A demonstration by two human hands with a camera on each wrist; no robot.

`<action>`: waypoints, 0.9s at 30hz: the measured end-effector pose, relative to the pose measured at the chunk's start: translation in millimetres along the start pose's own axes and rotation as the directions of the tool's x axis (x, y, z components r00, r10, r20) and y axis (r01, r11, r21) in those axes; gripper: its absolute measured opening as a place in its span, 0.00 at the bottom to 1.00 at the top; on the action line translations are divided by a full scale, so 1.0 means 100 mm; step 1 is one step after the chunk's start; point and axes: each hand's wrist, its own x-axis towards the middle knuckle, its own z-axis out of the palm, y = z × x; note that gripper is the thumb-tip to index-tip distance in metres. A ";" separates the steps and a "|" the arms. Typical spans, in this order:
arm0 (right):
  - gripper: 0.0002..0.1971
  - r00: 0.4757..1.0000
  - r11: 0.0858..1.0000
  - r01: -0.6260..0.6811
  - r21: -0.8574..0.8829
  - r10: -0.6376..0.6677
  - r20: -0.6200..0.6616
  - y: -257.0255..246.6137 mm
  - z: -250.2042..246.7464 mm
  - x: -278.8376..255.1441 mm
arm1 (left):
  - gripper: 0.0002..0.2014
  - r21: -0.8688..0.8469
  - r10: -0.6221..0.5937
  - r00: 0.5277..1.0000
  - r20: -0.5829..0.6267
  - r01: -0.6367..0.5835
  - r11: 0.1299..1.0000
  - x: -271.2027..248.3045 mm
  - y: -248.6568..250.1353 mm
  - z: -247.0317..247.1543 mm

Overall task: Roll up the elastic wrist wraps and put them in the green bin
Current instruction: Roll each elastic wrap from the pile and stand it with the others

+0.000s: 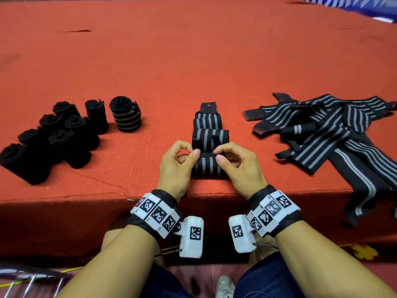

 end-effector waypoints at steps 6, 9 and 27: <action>0.18 0.990 0.991 -0.137 -0.002 0.137 0.038 0.01 -0.02 0.00 | 0.08 -0.091 -0.034 0.998 -0.061 0.029 0.995 0.01 -0.03 -0.02; 0.18 0.983 0.986 -0.166 -0.027 0.167 0.072 0.01 0.00 0.00 | 0.09 -0.109 -0.070 0.994 -0.080 0.061 0.992 0.03 -0.05 -0.03; 0.17 0.996 0.986 -0.083 -0.148 0.088 0.034 0.04 0.01 0.03 | 0.13 0.074 0.081 0.994 0.079 -0.087 0.993 -0.01 -0.03 -0.05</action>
